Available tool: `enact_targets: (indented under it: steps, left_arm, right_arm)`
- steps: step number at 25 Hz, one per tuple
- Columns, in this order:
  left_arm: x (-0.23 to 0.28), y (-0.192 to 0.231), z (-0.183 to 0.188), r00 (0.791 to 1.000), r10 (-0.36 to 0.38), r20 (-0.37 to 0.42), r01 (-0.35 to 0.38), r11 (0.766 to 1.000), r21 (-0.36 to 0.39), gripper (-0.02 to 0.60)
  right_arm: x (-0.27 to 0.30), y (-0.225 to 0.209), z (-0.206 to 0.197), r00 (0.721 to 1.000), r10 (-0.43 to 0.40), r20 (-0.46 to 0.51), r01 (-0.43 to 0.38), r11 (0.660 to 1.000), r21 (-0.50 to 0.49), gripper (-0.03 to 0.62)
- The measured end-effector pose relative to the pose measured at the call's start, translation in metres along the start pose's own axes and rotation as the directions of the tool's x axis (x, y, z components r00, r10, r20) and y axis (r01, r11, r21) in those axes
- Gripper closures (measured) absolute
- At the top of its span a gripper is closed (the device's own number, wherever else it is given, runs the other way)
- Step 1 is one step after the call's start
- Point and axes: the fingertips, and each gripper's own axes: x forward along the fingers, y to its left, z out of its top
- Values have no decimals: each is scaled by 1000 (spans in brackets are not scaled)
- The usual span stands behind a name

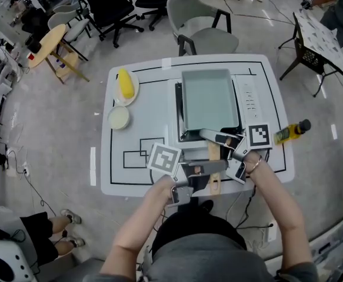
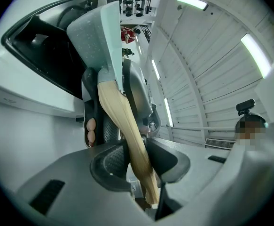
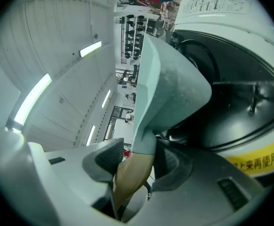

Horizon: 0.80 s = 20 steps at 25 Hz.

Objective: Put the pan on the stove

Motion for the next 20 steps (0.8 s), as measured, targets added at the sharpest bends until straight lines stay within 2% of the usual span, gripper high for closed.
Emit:
enact_targets:
  steps: [10,20]
  left_arm:
    - [3,-5,6,998,-48,29,49,998,-38,476]
    - [1,-7,6,998,-55,31,57,997,-61,476]
  right_arm:
    - [-1,0,4,999,43,4,-44,994,102,421]
    - [0,-2,4,999,40,3,-41,993,107,422]
